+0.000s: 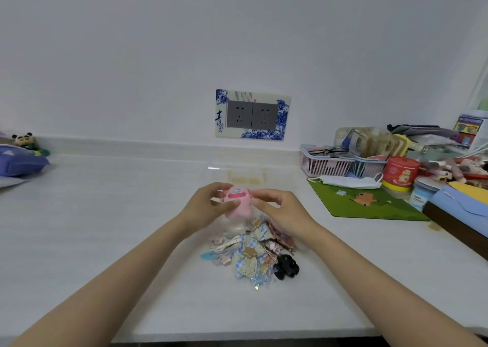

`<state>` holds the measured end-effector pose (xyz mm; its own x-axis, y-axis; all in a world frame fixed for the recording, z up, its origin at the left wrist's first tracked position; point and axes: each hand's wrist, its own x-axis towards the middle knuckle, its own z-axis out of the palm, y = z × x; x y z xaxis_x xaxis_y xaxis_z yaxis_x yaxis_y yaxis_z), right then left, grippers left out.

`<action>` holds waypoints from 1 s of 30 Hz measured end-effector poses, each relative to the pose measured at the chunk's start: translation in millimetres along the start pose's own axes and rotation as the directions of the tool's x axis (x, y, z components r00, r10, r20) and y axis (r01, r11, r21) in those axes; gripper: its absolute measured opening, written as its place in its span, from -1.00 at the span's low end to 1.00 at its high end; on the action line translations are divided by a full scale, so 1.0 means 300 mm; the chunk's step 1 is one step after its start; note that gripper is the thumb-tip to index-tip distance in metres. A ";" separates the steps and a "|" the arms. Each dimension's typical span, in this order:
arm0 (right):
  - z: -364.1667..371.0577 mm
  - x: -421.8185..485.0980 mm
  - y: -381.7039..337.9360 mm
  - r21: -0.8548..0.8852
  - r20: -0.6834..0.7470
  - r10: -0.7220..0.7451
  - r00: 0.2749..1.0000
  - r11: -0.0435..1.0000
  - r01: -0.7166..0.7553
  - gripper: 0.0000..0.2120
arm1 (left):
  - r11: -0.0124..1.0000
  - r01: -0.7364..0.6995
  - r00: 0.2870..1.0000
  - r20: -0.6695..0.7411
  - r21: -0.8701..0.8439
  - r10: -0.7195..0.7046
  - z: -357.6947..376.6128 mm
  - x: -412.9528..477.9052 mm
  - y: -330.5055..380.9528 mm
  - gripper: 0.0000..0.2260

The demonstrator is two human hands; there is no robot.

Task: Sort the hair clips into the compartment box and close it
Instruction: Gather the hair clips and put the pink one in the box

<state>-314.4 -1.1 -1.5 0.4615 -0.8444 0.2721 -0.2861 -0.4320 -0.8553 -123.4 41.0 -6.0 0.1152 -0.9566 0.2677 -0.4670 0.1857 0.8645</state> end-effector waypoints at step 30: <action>0.153 0.505 -0.107 -0.084 0.076 0.124 0.989 0.990 -0.118 -0.85 | 0.993 -0.103 0.992 0.078 0.065 0.098 -0.184 0.116 -0.177 -0.68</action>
<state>-196.8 -100.6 47.1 0.4852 -0.8647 0.1295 -0.4078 -0.3548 -0.8413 -46.3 10.2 -19.0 -0.0002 -0.9485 0.3169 -0.5325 0.2683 0.8028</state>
